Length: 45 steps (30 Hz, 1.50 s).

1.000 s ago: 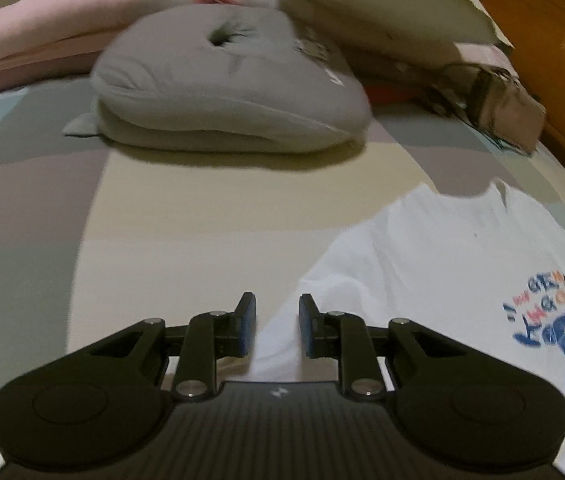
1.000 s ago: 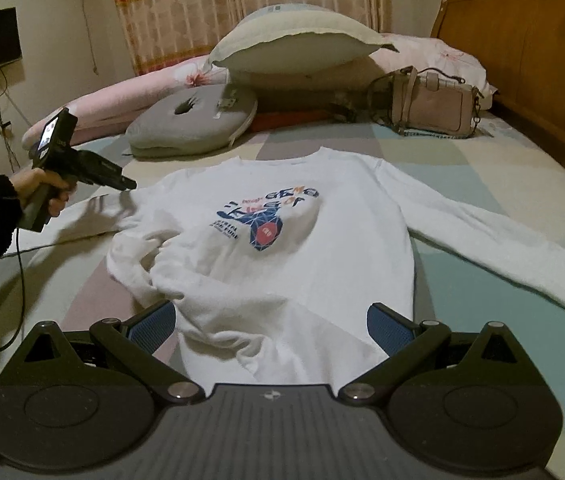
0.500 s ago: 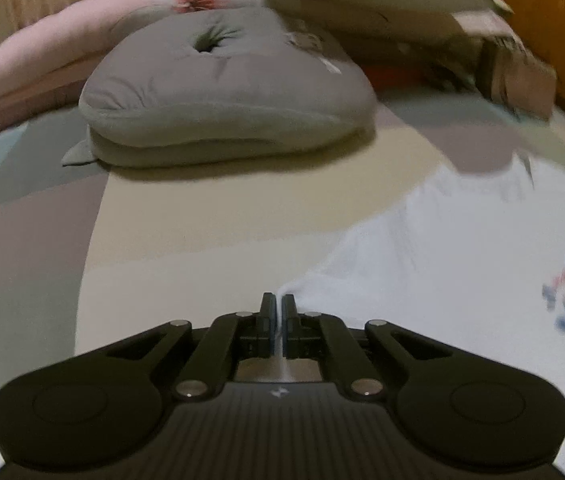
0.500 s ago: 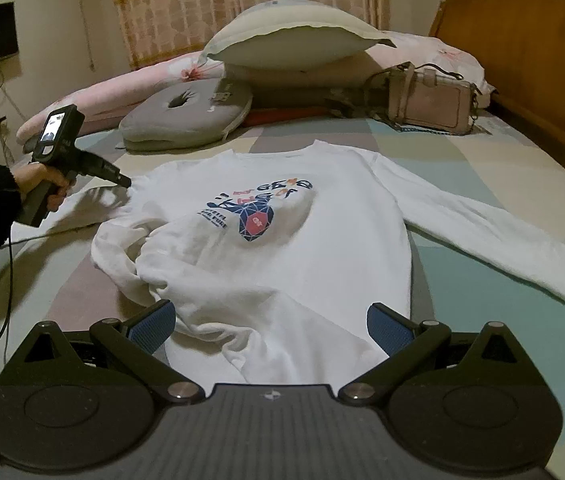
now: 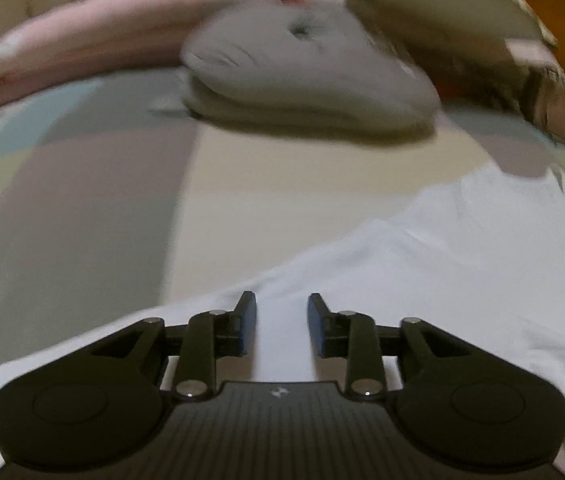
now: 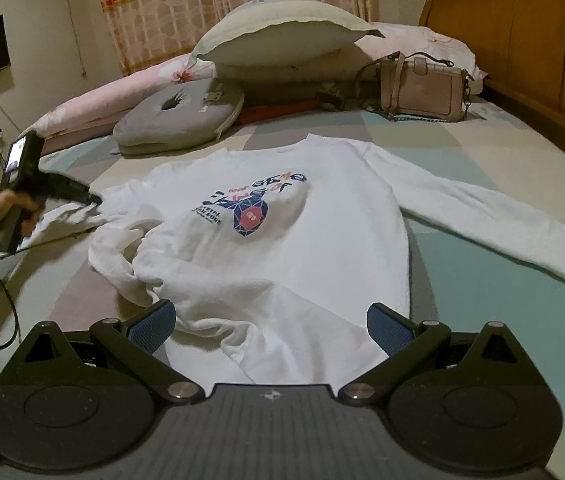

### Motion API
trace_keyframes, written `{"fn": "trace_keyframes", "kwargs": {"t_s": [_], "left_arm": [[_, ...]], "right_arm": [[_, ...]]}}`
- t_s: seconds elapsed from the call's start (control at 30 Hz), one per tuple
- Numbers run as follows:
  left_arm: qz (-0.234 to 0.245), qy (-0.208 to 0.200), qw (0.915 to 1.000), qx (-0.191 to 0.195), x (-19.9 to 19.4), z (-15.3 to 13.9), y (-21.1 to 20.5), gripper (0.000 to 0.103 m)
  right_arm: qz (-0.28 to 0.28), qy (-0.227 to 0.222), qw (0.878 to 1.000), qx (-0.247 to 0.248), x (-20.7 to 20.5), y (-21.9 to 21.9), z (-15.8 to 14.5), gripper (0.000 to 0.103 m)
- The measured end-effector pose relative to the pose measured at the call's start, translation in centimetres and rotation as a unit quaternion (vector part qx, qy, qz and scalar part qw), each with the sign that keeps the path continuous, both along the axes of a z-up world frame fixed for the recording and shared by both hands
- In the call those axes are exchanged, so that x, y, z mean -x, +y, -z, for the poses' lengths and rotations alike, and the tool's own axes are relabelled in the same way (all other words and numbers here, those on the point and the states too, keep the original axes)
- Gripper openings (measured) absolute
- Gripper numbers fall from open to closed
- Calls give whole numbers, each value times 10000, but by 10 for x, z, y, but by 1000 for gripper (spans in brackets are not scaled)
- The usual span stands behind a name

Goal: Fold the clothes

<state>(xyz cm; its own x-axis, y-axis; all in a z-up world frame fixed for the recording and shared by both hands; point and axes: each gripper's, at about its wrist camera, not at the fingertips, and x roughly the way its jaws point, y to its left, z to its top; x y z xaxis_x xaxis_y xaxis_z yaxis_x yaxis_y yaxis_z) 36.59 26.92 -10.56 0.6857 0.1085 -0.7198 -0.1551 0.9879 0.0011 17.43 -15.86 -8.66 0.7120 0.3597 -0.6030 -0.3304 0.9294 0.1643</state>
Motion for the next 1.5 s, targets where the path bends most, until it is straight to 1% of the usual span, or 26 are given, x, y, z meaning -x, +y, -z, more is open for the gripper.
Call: {"fn": "trace_keyframes", "kwargs": {"t_s": [0.03,0.1,0.13,0.17,0.23,0.3,0.33,0.37,0.43,0.47,0.5,0.53,0.57,0.63,0.67,0.7,0.73,0.8,0.9,1.0,1.1,1.17,1.23,1.3,1.37,1.5], "left_arm": [[-349,43,9993,-143,2,-1,9,32],[-823,150,9965,-84,2,-5,25,31],[-978,240,9949,-17,1,-8,30,27],[-1010,287,9945,-3,1,-13,30,26],[-698,198,9974,10,-2,-23,12,28],[-254,64,9996,91,-6,-34,-15,35],[34,1,9998,201,-11,-38,-33,41],[309,-27,9989,357,-17,-41,-49,43],[816,27,9933,815,-35,-41,-78,46],[1068,54,9888,1042,-43,-40,-93,49],[1260,88,9841,1246,-53,-39,-106,49],[1323,149,9817,1364,-64,-33,-115,49],[1290,242,9819,1363,-75,-27,-123,49],[1016,422,9867,1195,-99,-12,-129,48],[840,488,9886,1151,-109,-5,-127,46],[710,492,9901,1105,-117,-1,-125,45],[653,399,9914,1059,-121,0,-123,49],[525,247,9935,978,-130,0,-120,49],[274,229,9951,921,-138,-1,-114,48],[257,164,9963,800,-125,-17,-111,48],[471,-90,9970,604,-92,-45,-99,54],[394,-182,9981,430,-66,-62,-83,70],[263,-193,9993,165,-45,-72,-66,72],[134,-60,9999,-89,-30,-69,-53,72],[-17,94,9997,-232,-12,-58,-41,72],[-283,279,9991,-149,10,-23,-25,72]], "right_arm": [[11,-32,10000,10,1,-1,-1,103],[59,-42,10000,-34,1,-3,-3,103],[99,-32,9999,-80,0,-5,-4,103],[139,-23,9998,-126,0,-7,-4,103],[202,38,9995,-219,-2,-10,-2,103],[249,100,9992,-286,-4,-11,-1,103],[250,115,9992,-278,-4,-11,0,103],[248,127,9993,-266,-4,-11,1,103],[220,145,9995,-185,-4,-10,2,103],[202,130,9996,-153,-3,-10,2,103],[184,110,9997,-124,-2,-11,1,103],[166,90,9998,-94,-1,-12,0,103],[153,74,9998,-90,0,-13,-1,103],[141,67,9998,-85,0,-17,-2,103],[144,78,9998,-76,0,-19,-2,103],[139,82,9999,-14,1,-20,-1,103],[132,83,9999,61,1,-20,-1,103],[77,34,9998,168,2,-21,1,103],[58,-14,9998,194,3,-23,2,103],[144,-8,9999,90,1,-27,1,103],[219,-13,9998,-37,1,-32,-1,103],[251,14,9996,-120,2,-32,-1,103],[258,22,9994,-211,3,-31,-1,103],[230,41,9994,-252,6,-29,-2,103],[204,51,9994,-259,8,-26,-3,103],[186,-7,9997,-164,14,-20,-10,103]]}}
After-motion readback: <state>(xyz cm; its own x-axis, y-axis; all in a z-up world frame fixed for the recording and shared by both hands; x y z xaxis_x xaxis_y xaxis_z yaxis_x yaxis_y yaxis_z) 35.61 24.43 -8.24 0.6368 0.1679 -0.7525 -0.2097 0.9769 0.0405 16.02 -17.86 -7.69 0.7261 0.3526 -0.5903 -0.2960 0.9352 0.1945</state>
